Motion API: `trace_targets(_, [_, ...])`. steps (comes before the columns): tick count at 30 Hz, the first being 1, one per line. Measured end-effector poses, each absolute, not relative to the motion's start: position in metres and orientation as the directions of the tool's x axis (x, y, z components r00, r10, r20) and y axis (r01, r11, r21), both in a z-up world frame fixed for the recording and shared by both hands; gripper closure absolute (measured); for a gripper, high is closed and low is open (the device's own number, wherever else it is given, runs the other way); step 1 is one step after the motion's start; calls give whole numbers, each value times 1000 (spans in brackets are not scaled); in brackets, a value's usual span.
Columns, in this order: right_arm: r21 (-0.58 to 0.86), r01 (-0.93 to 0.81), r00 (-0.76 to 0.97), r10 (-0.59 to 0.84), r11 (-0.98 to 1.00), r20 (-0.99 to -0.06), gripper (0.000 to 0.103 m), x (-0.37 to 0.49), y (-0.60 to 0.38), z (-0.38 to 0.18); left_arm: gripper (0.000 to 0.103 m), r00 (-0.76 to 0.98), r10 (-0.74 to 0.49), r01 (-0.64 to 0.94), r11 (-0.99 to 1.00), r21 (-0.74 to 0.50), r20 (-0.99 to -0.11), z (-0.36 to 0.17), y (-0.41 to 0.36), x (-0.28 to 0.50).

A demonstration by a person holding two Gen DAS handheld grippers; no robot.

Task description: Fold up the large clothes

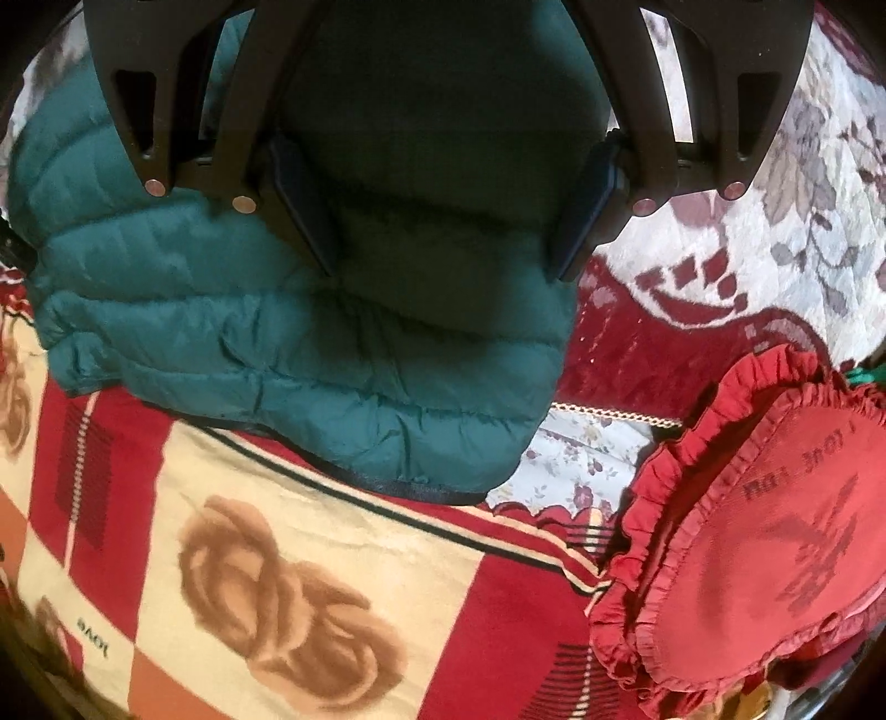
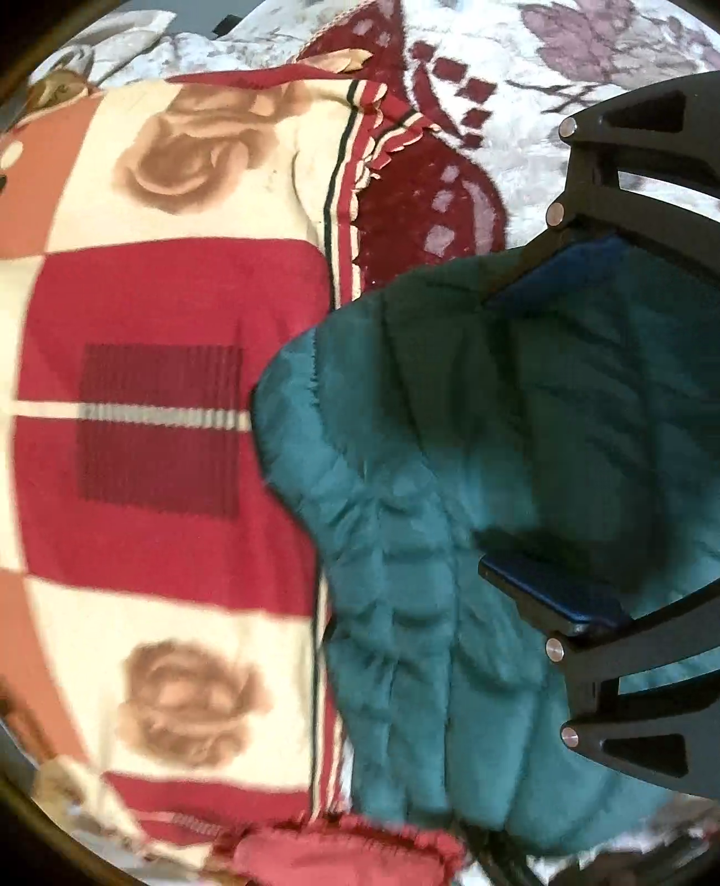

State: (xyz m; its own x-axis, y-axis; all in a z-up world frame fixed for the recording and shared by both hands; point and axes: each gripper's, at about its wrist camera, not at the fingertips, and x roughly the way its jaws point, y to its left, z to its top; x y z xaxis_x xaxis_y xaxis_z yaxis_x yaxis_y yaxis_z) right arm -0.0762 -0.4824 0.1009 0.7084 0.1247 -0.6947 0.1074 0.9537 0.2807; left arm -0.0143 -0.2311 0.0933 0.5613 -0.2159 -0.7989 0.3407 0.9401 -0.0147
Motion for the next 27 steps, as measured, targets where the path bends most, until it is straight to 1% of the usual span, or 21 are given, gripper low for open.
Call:
trace_targets(6, [261,23,734,161,965,-659,17,-128,-472,116,23,557,-274,369,928,-62,-784,103,-215,-52])
trace_targets(9, [256,27,708,162,966,-687,17,-135,-467,101,23,544,-280,363,928,-79,-791,94,-209,-65])
trace_targets(12, [246,56,672,146,968,-726,17,-130,-466,76,23,543,-266,366,929,-61,-797,83,-210,-70])
trace_targets(14, [254,62,674,147,965,-724,14,-128,-467,66,22,547,-255,369,928,-44,-797,76,-214,-71])
trace_targets(17, [228,74,674,120,971,-729,9,-121,-464,58,19,552,-227,368,930,-10,-802,71,-220,-69])
trace_targets(19, [229,81,669,118,970,-734,8,-119,-464,58,18,546,-225,366,931,-12,-807,69,-220,-67])
trace_targets(21, [243,80,673,127,967,-728,8,-122,-467,63,18,541,-233,366,930,-22,-808,70,-217,-66])
trace_targets(25, [334,74,707,187,939,-682,8,-145,-482,76,19,534,-249,374,927,-38,-808,75,-207,-70])
trace_targets(27, [367,74,712,208,927,-670,7,-155,-490,79,19,518,-276,372,925,-77,-810,80,-197,-73])
